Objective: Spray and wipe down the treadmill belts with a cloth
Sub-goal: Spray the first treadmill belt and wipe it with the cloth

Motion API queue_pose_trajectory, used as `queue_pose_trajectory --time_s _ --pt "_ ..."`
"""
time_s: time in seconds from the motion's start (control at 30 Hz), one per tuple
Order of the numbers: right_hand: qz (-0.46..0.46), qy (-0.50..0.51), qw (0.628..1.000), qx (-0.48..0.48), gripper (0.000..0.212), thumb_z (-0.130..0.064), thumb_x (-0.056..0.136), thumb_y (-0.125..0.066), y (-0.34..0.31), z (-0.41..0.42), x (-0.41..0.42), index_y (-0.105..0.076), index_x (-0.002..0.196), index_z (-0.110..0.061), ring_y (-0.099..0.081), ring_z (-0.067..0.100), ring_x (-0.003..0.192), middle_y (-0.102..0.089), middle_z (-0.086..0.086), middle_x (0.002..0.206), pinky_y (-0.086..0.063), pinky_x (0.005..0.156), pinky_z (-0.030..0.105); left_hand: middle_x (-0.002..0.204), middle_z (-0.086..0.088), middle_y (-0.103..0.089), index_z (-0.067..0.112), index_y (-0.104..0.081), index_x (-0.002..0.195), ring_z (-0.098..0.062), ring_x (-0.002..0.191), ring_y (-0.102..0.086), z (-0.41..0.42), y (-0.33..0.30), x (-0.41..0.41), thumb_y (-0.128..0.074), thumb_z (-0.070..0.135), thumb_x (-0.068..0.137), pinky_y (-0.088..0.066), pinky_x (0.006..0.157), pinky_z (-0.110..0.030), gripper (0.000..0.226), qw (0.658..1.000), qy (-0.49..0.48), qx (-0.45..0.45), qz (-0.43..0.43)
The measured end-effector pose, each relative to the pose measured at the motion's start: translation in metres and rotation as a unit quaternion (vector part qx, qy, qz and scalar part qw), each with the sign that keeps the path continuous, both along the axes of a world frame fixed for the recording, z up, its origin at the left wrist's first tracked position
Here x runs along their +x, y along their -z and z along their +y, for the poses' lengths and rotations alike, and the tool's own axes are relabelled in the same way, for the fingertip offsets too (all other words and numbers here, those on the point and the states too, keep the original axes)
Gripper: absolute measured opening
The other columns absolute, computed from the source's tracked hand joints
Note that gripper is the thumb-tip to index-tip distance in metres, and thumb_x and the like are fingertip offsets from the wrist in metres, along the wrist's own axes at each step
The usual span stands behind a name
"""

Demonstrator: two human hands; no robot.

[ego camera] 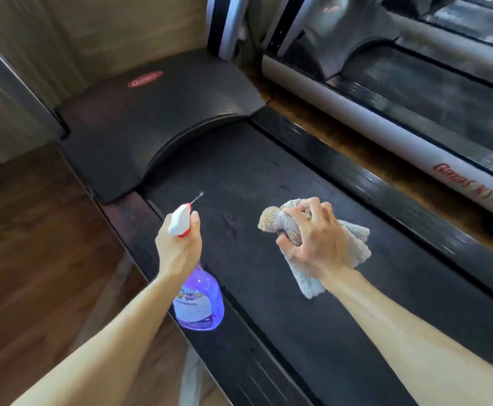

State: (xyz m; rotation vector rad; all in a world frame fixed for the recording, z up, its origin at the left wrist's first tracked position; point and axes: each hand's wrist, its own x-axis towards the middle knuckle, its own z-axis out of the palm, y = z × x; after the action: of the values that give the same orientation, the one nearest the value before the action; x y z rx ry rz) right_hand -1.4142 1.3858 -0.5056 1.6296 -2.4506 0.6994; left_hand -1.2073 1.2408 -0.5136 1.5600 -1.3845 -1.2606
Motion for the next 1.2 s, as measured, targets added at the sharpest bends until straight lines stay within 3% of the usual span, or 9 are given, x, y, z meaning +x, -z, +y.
queue_pose_trajectory --time_s 0.17,0.3,0.43,0.6,0.77,0.9,0.97,1.07,1.2 --pt "-0.014 0.012 1.0 -0.006 0.041 -0.045 0.084 -0.055 0.009 0.001 0.0 -0.071 0.112 -0.02 -0.049 0.027 0.09 -0.056 0.006 0.11 -0.049 0.072 0.037 0.098 -0.001 -0.071 0.057 -0.062 0.098 -0.035 0.096 -0.071 0.006 0.013 0.007 -0.062 0.057 0.087 -0.059 0.09 -0.051 0.011 0.999 0.026 0.015 -0.019" --pt "-0.008 0.022 1.0 -0.005 0.043 -0.046 0.084 -0.054 0.009 0.007 0.0 -0.071 0.113 -0.02 -0.05 0.027 0.091 -0.056 0.005 0.109 -0.046 0.069 0.033 0.092 0.007 -0.067 0.064 -0.06 0.093 -0.029 0.088 -0.07 0.013 0.015 0.01 -0.064 0.058 0.087 -0.059 0.089 -0.051 0.01 0.999 0.036 0.023 -0.022" --pt "0.0 0.037 0.999 0.003 0.043 -0.048 0.085 -0.052 0.007 0.019 -0.004 -0.071 0.113 -0.021 -0.051 0.026 0.092 -0.056 0.004 0.11 -0.04 0.068 0.03 0.084 0.008 -0.062 0.053 -0.06 0.088 -0.019 0.069 -0.057 0.021 0.013 0.007 -0.065 0.049 0.093 -0.06 0.081 -0.052 0.008 0.997 0.067 0.022 -0.019" --pt "-0.009 0.072 0.997 0.016 0.044 -0.049 0.087 -0.051 0.014 0.047 -0.012 -0.07 0.113 -0.021 -0.05 0.026 0.095 -0.055 0.003 0.111 -0.04 0.071 0.031 0.08 -0.002 -0.057 0.036 -0.061 0.092 -0.021 0.065 -0.052 0.037 0.019 -0.001 -0.065 0.042 0.096 -0.054 0.065 -0.044 0.008 0.994 0.106 0.015 -0.016" --pt "-0.021 0.104 0.994 0.021 0.045 -0.049 0.086 -0.05 0.018 0.078 -0.018 -0.07 0.114 -0.02 -0.051 0.028 0.098 -0.055 0.003 0.112 -0.044 0.07 0.034 0.076 0.002 -0.056 0.038 -0.065 0.096 -0.019 0.064 -0.05 0.057 0.029 -0.011 -0.067 0.044 0.094 -0.052 0.064 -0.041 0.006 0.988 0.153 0.02 -0.017" --pt "-0.021 0.129 0.991 0.018 0.048 -0.049 0.086 -0.048 0.019 0.103 -0.025 -0.071 0.115 -0.019 -0.052 0.03 0.098 -0.056 0.004 0.113 -0.045 0.071 0.036 0.076 0.006 -0.054 0.051 -0.066 0.091 -0.014 0.063 -0.046 0.075 0.031 -0.024 -0.069 0.043 0.093 -0.056 0.065 -0.046 0.009 0.982 0.188 0.032 -0.013" --pt "-0.014 0.142 0.989 0.025 0.047 -0.049 0.086 -0.048 0.018 0.116 -0.031 -0.071 0.116 -0.019 -0.053 0.03 0.098 -0.056 0.004 0.113 -0.042 0.071 0.034 0.076 0.006 -0.051 0.038 -0.068 0.097 -0.014 0.063 -0.043 0.084 0.033 -0.032 -0.069 0.042 0.093 -0.057 0.068 -0.052 0.006 0.978 0.204 0.042 -0.011" --pt "-0.012 0.158 0.987 0.031 0.046 -0.048 0.087 -0.049 0.018 0.134 -0.042 -0.07 0.117 -0.02 -0.052 0.03 0.097 -0.054 0.004 0.113 -0.046 0.07 0.037 0.075 0.0 -0.043 0.009 -0.057 0.105 -0.019 0.064 -0.04 0.097 0.037 -0.046 -0.069 0.041 0.093 -0.051 0.059 -0.052 0.036 0.974 0.222 0.047 -0.014" --pt "-0.014 0.189 0.981 0.036 0.041 -0.044 0.088 -0.055 0.017 0.159 -0.056 -0.069 0.118 -0.02 -0.05 0.029 0.099 -0.053 0.004 0.114 -0.048 0.074 0.039 0.077 -0.002 -0.044 0.012 -0.06 0.106 -0.02 0.064 -0.041 0.118 0.037 -0.067 -0.068 0.038 0.094 -0.046 0.059 -0.038 0.03 0.965 0.256 0.055 -0.006"
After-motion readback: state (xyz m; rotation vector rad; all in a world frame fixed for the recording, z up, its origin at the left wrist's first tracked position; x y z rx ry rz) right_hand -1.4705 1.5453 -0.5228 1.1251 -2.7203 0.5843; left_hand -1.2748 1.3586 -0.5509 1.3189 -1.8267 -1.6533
